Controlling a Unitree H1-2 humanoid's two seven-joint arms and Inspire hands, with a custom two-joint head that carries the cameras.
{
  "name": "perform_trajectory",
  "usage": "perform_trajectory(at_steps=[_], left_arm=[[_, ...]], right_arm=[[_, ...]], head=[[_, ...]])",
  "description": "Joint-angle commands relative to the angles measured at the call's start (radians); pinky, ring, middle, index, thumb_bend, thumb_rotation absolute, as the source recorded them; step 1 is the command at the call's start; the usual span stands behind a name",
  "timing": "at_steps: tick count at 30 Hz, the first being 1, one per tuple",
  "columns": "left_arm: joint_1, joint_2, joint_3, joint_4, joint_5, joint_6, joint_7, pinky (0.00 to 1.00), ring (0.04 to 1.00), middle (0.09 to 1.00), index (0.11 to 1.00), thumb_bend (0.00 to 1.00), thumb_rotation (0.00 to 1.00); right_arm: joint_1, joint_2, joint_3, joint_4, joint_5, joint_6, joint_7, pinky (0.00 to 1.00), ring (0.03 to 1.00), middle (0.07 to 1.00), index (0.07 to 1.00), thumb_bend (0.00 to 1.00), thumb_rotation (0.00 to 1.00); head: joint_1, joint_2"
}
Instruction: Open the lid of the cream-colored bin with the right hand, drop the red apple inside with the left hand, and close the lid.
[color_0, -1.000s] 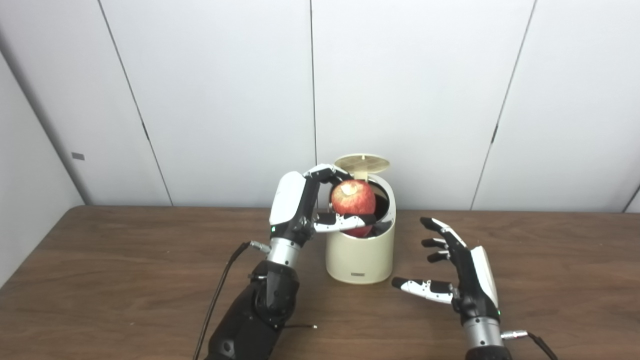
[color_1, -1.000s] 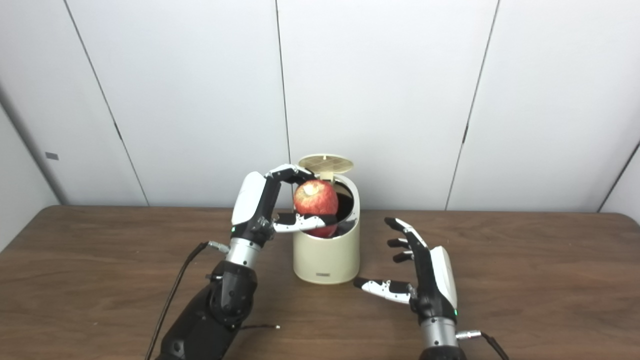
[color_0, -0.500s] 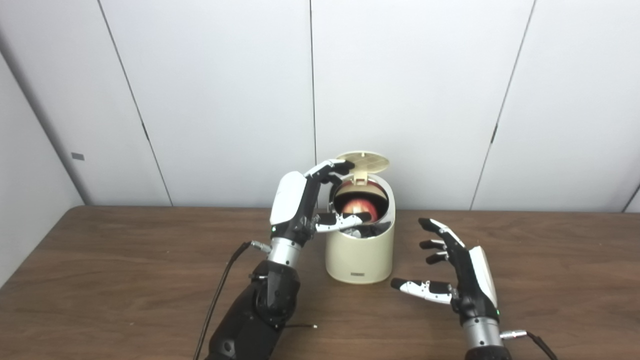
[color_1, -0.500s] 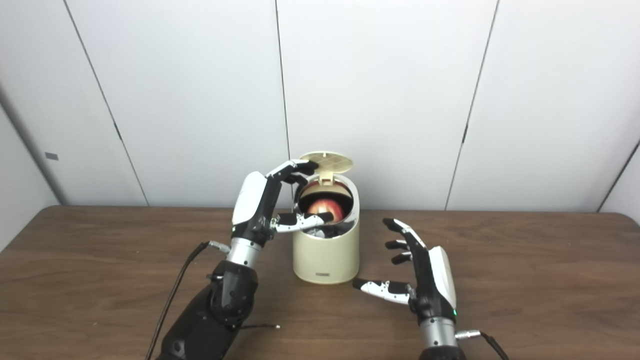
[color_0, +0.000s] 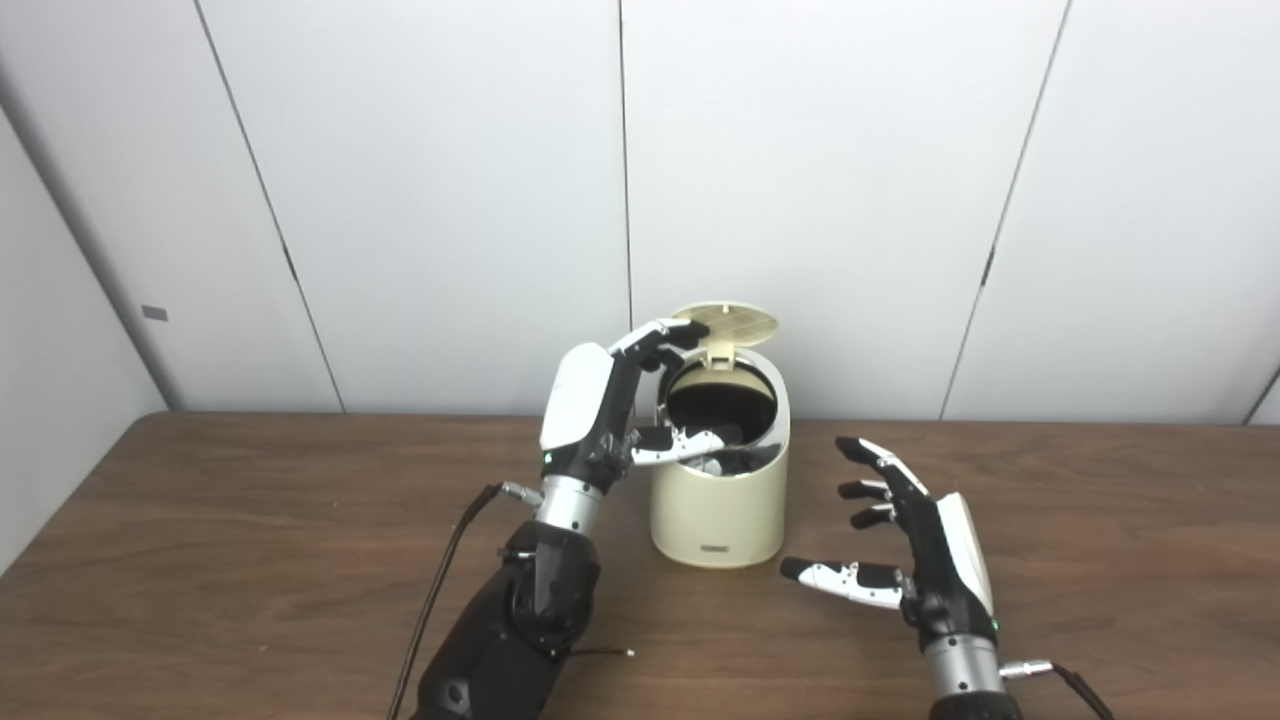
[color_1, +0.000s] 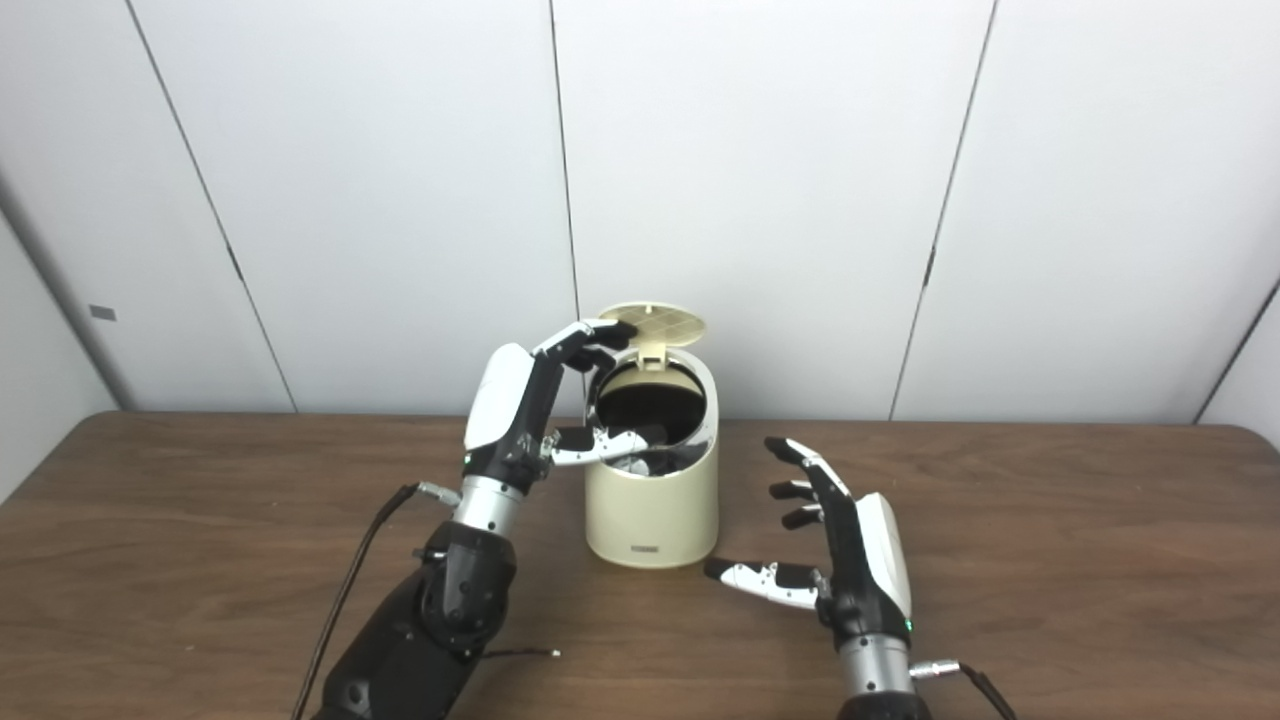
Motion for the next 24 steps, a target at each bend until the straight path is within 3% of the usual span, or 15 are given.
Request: perform_trajectory(at_steps=[1,6,8,9,16,24], left_arm=[[-0.01,0.005,0.0,-0.01,0.007,0.035,-0.019,0.62,0.703,0.715,0.717,0.82,0.13],[0.007,0.008,0.009,-0.022,-0.002,-0.003,0.008,0.56,0.622,0.625,0.623,0.79,0.07],[0.014,0.007,0.019,-0.025,-0.009,-0.018,0.021,0.52,0.563,0.565,0.519,0.58,0.06],[0.017,0.006,0.024,-0.027,-0.013,-0.025,0.025,0.5,0.536,0.523,0.509,0.55,0.03],[0.07,0.018,0.062,-0.081,-0.02,-0.046,0.055,0.49,0.506,0.489,0.489,0.52,0.0],[0.134,0.036,0.119,-0.137,-0.055,-0.045,0.046,0.55,0.567,0.501,0.484,0.52,0.0]], right_arm=[[-0.032,0.0,0.001,-0.037,-0.003,-0.028,-0.005,0.54,0.686,0.824,0.791,0.75,0.04],[-0.03,-0.001,-0.001,-0.037,0.002,-0.027,-0.003,0.54,0.689,0.824,0.792,0.75,0.03],[-0.031,-0.002,-0.001,-0.034,0.003,-0.028,-0.003,0.54,0.69,0.825,0.793,0.75,0.03],[-0.032,-0.002,-0.002,-0.031,0.005,-0.031,-0.004,0.54,0.69,0.825,0.793,0.75,0.03],[-0.037,-0.01,-0.002,-0.019,0.012,-0.037,0.001,0.55,0.689,0.823,0.789,0.76,0.03],[-0.033,-0.019,-0.002,-0.015,0.011,-0.034,0.003,0.54,0.683,0.82,0.786,0.76,0.04]], head=[[0.002,0.001],[0.007,0.001],[0.009,0.0],[0.01,0.001],[0.019,-0.007],[0.032,-0.01]])
